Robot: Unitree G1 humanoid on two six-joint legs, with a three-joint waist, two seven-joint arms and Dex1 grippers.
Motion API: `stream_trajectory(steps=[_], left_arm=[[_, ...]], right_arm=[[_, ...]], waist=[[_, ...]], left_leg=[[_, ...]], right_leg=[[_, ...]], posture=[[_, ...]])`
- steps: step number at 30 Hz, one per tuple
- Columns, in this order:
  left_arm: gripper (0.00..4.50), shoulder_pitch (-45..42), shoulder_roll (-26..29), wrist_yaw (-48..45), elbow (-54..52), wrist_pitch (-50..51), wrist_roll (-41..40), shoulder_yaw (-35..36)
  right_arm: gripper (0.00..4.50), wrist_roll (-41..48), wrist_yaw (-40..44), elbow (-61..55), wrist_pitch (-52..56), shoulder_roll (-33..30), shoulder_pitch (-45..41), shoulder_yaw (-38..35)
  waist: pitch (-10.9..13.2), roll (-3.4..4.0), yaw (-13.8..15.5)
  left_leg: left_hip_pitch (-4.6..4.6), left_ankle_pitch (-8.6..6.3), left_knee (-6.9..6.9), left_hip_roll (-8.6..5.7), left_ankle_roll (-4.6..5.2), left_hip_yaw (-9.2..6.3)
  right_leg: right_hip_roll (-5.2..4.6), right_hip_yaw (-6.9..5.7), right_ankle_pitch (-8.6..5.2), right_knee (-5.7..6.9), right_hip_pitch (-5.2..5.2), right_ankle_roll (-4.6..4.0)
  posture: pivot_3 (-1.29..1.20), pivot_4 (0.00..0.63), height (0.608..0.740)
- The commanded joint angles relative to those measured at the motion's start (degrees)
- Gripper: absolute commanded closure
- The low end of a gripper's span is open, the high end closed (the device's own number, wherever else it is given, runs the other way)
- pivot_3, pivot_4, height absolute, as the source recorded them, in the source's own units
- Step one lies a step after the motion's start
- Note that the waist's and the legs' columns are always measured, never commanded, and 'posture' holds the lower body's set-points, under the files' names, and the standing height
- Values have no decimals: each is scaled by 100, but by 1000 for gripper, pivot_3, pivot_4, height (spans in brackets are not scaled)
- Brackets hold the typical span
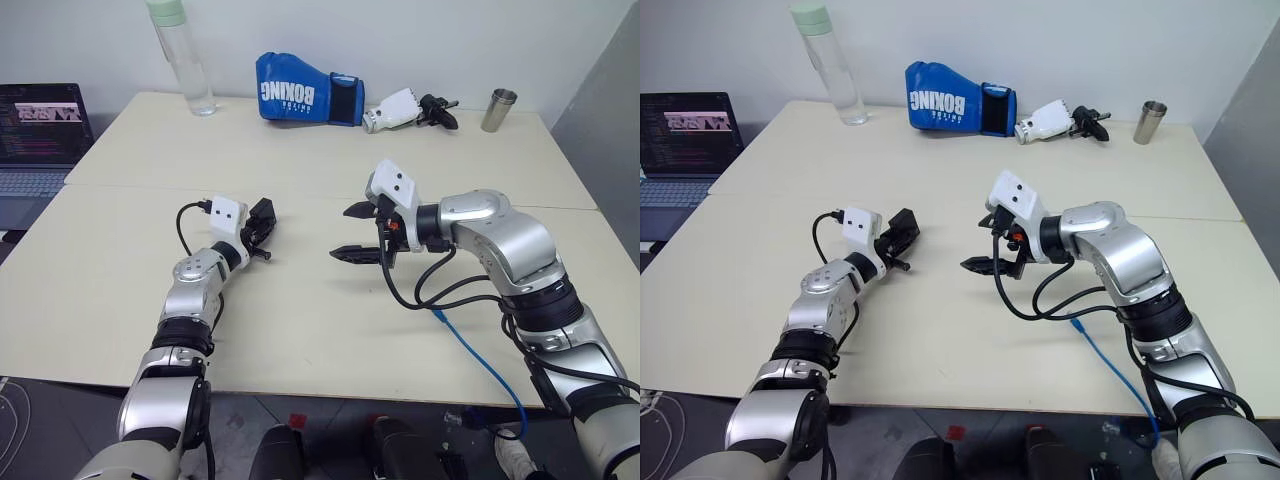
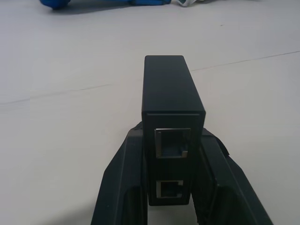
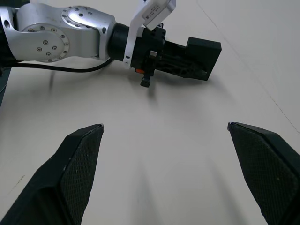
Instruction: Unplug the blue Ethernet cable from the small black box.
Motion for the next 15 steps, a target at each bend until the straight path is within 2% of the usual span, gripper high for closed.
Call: stream_trajectory(steps=[1,10,13,15], left_arm=[[2534,-103,-22,13,59,-278,4,125],[775,63,45,-100,-227,-251,-29,152],[32,223,95,-130,-505,-198,-9,123],[9,381,139,-159,-788,-122,-6,101]], right_arm=[[0,-30,10,-177,-42,-73,-128,-11],[0,-14,44,-248,16,-125,-105,-4],[0,-10,42,-260,31,-131,-105,-10],[0,-7,37,-280,45,-139,-97,-15]], waist=[[0,0,0],[0,0,-1],[0,0,-2],[0,0,-4]], left_leg=[[-1,0,0,1,0,-3],[-10,1,0,3,-2,-19],[-12,1,0,4,-2,-20],[-12,2,0,5,-3,-21]], right_leg=[[0,-5,0,0,0,0],[-2,-31,0,0,1,-1],[-3,-33,0,0,1,-1],[-4,-33,0,0,1,-1]], posture=[[0,150,740],[0,150,740],[0,150,740],[0,150,740]])
